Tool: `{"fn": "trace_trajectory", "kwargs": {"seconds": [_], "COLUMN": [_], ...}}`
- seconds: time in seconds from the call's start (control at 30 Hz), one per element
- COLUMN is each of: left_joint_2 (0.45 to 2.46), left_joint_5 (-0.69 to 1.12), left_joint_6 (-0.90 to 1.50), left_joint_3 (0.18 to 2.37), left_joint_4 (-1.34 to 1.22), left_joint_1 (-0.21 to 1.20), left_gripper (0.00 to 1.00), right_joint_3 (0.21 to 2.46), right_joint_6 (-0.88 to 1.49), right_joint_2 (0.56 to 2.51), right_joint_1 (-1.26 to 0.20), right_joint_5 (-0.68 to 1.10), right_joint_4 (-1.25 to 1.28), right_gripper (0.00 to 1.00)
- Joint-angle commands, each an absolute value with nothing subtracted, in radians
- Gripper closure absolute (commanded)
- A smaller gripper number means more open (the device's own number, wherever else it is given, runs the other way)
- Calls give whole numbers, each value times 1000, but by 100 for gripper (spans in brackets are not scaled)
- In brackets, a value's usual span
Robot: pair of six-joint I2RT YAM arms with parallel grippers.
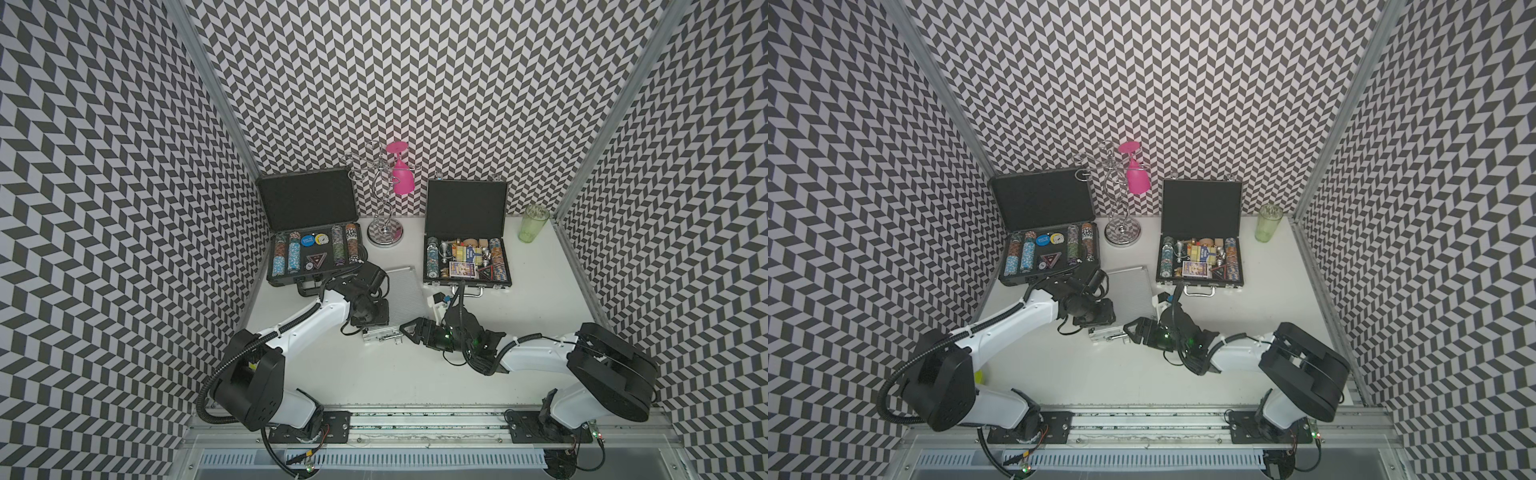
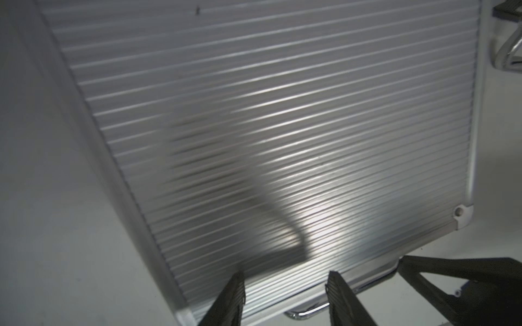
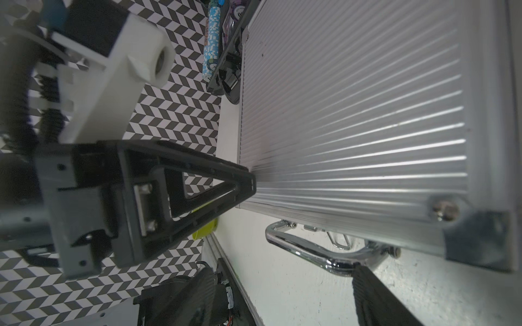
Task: Close the poker set cases
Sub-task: Adjust the poker set case at the center of the board.
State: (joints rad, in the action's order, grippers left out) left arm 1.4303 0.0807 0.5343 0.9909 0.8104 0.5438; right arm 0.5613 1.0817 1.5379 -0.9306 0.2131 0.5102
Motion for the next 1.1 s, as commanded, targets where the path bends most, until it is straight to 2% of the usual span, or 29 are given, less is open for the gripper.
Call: {"fn": "trace_trajectory", "kwargs": {"seconds": [0.0, 0.13, 0.33, 0.6, 0.77, 1.07], "left_joint_2": [1380, 1357, 1288, 1256, 1268, 1298], "left_joint_5": [-6, -21, -29, 11, -34, -153], "left_joint_6": [533, 544, 498, 479, 506, 569], "left_joint_3": [979, 962, 922, 875, 864, 852], "left_joint_4": [900, 889, 821, 731, 729, 740], "left_joint_1": [551, 581, 614, 651, 683, 741], "left_gripper": [58, 57, 46, 44, 44, 37], "right_joint_3": [583, 587, 591, 595, 598, 604], "right_joint_6": [1084, 1088, 1092, 1101, 1103, 1112], "right_joint_2": [1555, 1568, 1574, 1586, 1585, 1594], "right_joint_1": [-931, -930, -928, -922, -918, -913], "right_joint_5": [209, 210, 202, 200, 204, 206], "right_joint_4": [577, 577, 571, 575, 566, 563], "right_gripper": [22, 22, 22, 22, 22, 22]}}
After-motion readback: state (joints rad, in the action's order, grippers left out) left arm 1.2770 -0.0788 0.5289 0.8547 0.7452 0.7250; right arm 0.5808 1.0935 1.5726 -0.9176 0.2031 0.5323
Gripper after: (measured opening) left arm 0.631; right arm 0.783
